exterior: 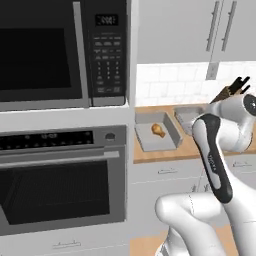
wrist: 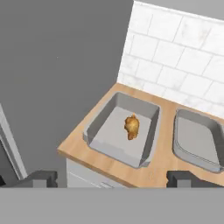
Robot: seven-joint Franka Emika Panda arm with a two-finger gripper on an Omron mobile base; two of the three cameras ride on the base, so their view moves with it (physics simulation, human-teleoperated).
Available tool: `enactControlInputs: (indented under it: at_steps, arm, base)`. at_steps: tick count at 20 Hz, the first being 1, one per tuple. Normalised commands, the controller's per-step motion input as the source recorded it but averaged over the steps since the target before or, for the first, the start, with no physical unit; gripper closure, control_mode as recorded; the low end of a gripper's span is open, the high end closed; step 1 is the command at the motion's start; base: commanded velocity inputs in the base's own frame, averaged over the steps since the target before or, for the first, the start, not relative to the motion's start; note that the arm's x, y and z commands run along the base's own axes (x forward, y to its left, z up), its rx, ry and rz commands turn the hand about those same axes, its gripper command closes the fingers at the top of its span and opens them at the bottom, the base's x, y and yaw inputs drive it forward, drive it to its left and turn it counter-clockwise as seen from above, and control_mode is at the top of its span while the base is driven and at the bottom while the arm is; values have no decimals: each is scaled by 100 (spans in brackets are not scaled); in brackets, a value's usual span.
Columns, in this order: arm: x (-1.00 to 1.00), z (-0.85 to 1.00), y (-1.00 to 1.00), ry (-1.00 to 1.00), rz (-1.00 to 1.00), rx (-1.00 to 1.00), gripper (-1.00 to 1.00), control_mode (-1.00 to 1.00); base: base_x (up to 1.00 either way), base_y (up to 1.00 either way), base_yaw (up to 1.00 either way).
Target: Place one mushroom and one chicken drumstick in each tupperware on the nearby counter, to pack two identical lunches.
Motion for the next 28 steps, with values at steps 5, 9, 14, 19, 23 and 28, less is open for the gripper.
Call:
enactControlInputs:
  at_steps: [5, 9, 14, 19, 23, 28]
  arm:
    - [0, 0, 0, 0, 0, 0, -100, 100]
    - [0, 0, 0, 0, 0, 0, -100, 100]
    - [0, 0, 0, 0, 0, 0, -100, 100]
    - [0, 0, 0, 0, 0, 0, -100, 100]
    - [0, 0, 0, 0, 0, 0, -100, 100]
    - [0, 0, 0, 0, 0, 0, -100, 100]
  base:
    - [-77, 2, 64]
    - [-22, 0, 100]
    - [-33, 42, 91]
    - [-54, 94, 78]
    - [-38, 100, 64]
    - [6, 100, 31]
